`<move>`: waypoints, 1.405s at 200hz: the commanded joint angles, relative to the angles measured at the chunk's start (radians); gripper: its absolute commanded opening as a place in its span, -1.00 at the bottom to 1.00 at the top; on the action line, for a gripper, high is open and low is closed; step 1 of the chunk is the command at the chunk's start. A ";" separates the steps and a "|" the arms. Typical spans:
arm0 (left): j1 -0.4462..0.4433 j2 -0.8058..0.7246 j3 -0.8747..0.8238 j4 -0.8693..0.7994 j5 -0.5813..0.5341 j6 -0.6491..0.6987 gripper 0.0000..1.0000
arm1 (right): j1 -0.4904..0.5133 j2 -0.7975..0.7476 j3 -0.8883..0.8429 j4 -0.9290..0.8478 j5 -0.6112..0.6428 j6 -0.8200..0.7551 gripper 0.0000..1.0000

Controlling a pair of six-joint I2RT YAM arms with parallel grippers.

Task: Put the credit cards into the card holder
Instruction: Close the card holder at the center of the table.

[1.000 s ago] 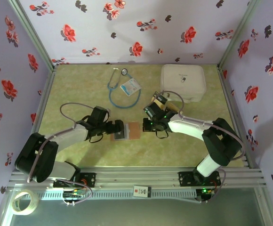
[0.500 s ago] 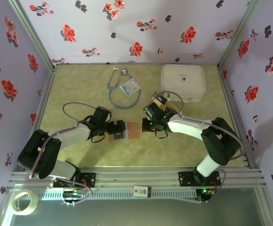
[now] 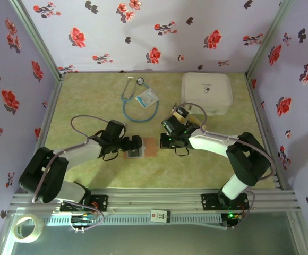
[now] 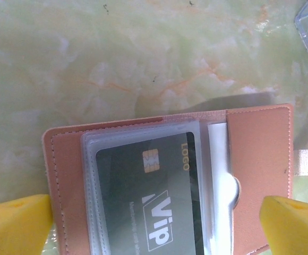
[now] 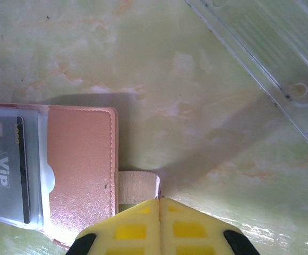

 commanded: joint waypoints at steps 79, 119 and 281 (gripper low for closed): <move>-0.077 -0.116 0.072 0.038 0.026 -0.081 0.99 | -0.003 0.035 0.002 0.019 -0.015 0.013 -1.00; -0.133 -0.077 0.108 0.085 0.024 -0.112 0.99 | -0.003 0.035 0.001 0.019 -0.013 0.014 -1.00; -0.219 0.158 0.092 0.226 -0.074 -0.201 0.99 | -0.036 -0.131 -0.064 -0.042 0.040 0.016 -0.49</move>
